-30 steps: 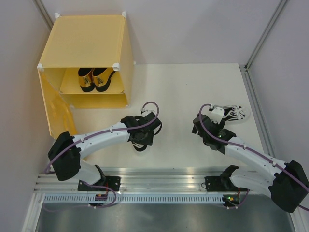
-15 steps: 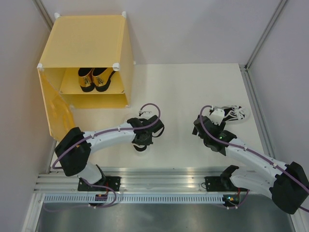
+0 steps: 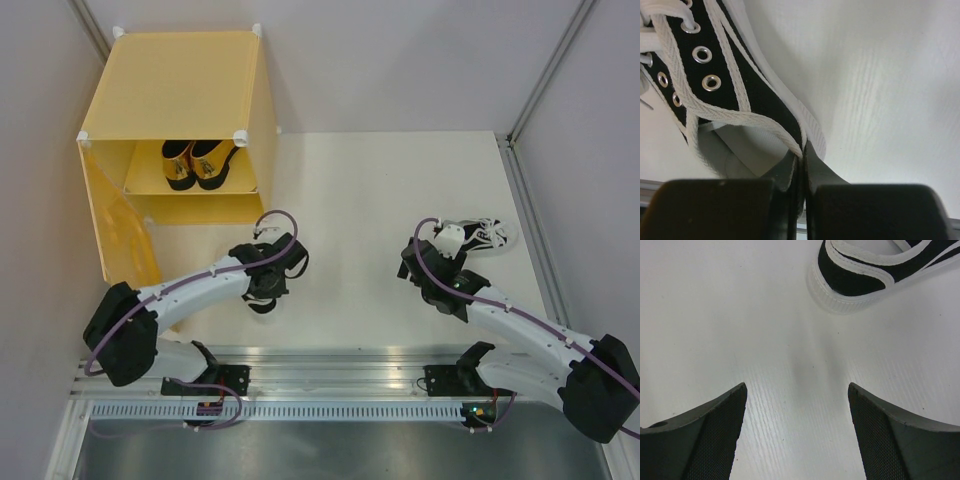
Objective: Place and organize the shoes in the shoe cabinet
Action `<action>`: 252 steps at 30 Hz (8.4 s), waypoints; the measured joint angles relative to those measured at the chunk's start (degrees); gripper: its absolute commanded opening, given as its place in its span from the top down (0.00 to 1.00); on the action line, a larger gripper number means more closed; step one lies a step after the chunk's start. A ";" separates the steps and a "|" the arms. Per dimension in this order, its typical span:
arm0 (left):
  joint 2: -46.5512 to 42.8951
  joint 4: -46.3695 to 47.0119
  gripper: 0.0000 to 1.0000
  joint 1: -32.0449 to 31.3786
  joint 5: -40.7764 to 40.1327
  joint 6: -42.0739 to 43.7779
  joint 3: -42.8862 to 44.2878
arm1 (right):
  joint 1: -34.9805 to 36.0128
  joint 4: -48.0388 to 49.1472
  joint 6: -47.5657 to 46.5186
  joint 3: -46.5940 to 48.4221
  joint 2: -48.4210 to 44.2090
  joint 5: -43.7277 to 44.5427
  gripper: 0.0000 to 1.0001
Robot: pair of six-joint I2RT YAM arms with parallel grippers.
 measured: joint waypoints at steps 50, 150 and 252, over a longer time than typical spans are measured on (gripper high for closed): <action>-1.84 25.62 0.29 36.11 3.58 41.24 3.65 | -0.39 4.68 -2.12 -5.55 -2.36 -3.45 0.14; 13.77 51.80 0.75 51.69 0.66 44.28 0.68 | -0.42 4.04 -3.04 -7.37 -4.50 -4.52 0.14; 21.94 41.97 0.61 59.17 -1.40 1.44 7.76 | -0.74 4.07 -3.45 -8.02 -4.48 -5.99 0.14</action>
